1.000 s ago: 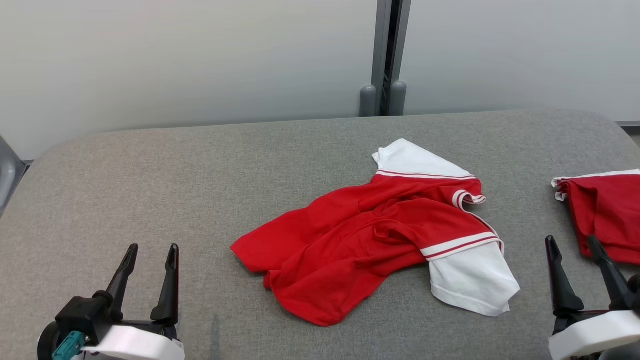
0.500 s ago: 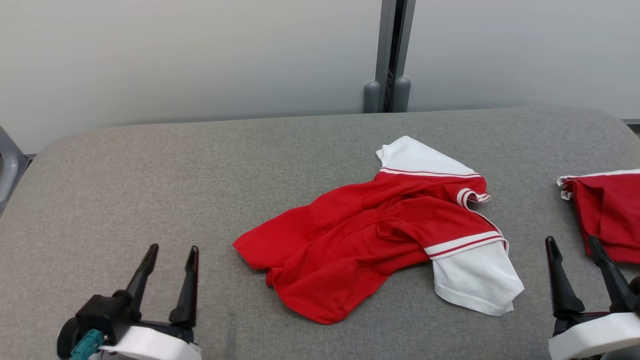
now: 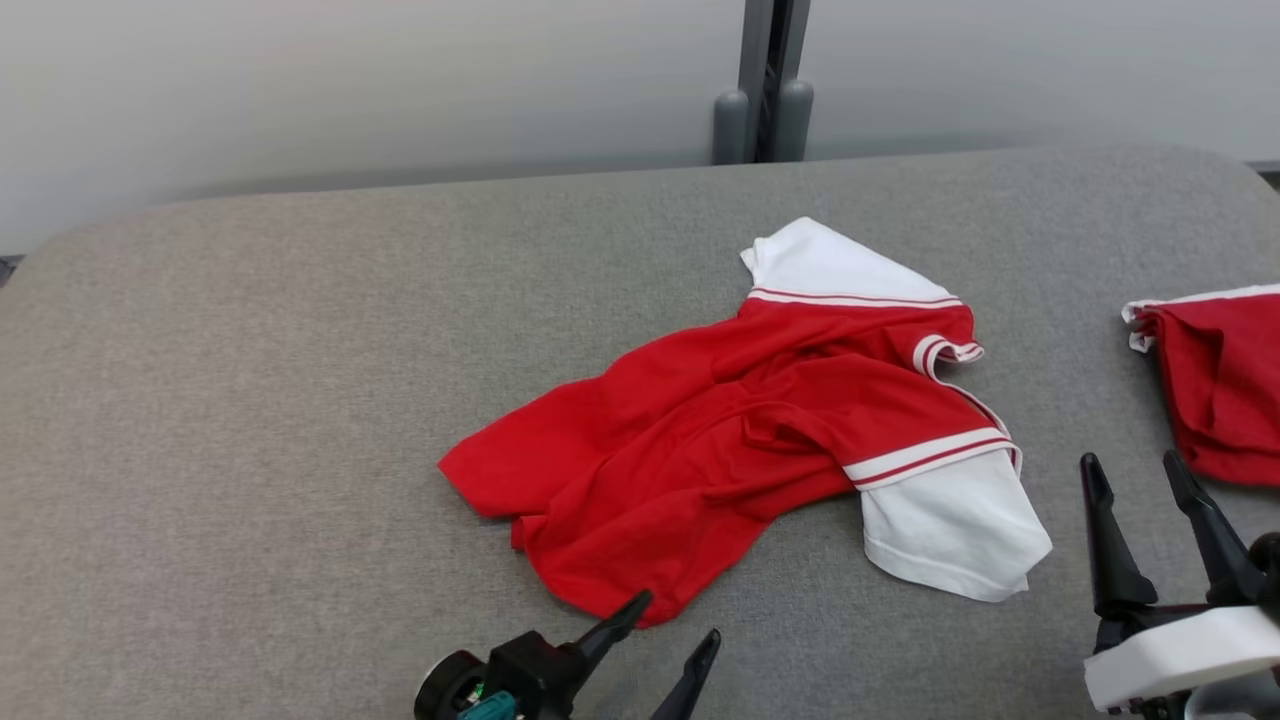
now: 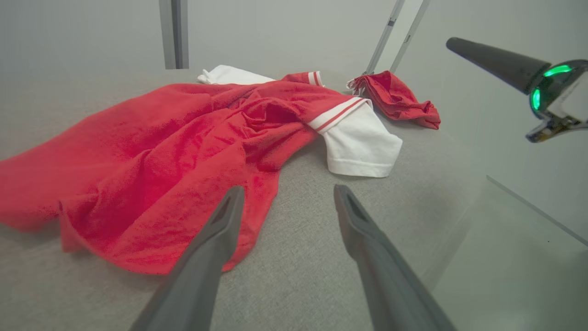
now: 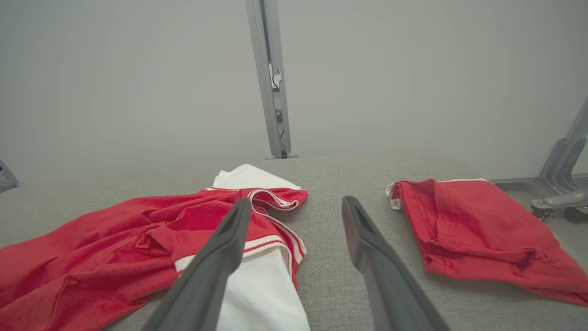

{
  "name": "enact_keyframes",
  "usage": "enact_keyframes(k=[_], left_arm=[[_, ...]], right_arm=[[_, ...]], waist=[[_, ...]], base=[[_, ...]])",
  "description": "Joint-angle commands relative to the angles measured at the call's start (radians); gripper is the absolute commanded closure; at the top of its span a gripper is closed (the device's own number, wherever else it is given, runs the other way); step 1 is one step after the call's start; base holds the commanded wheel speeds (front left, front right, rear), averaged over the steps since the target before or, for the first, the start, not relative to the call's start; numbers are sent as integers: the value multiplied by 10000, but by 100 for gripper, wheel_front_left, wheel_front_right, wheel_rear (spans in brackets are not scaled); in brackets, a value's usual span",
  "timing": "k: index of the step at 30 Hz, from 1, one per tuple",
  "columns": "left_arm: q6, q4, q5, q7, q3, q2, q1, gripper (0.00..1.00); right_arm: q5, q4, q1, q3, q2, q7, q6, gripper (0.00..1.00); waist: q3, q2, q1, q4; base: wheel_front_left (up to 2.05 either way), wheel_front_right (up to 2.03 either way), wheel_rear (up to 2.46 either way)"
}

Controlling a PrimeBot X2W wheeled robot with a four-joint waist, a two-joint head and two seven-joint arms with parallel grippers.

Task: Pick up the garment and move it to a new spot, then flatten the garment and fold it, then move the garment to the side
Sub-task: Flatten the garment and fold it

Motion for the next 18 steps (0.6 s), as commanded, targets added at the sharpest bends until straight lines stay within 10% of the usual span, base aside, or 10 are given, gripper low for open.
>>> enact_keyframes(k=[1, 14, 16, 18], left_arm=[[-55, 209, -37, 40, -230, 18, -312, 0], [-92, 2856, -208, 155, -481, 62, -1742, 3], [-101, 3083, -204, 113, -516, 65, -1851, 82], [-108, 3249, -224, 56, -532, 56, -1958, 100]], right_arm=[[-21, 41, -192, 47, -17, -59, -4, 0], [70, 564, -520, 147, 47, -258, -4, 0], [94, 734, -464, 129, 46, -202, -4, 0], [87, 977, -354, 158, -63, -64, -4, 0]], waist=[[271, 0, 0, -182], [980, 0, 0, -713], [1024, 0, 0, -742], [1071, 0, 0, -750]], base=[[0, 0, 0], [0, 0, 0], [0, 0, 0], [0, 0, 0]])
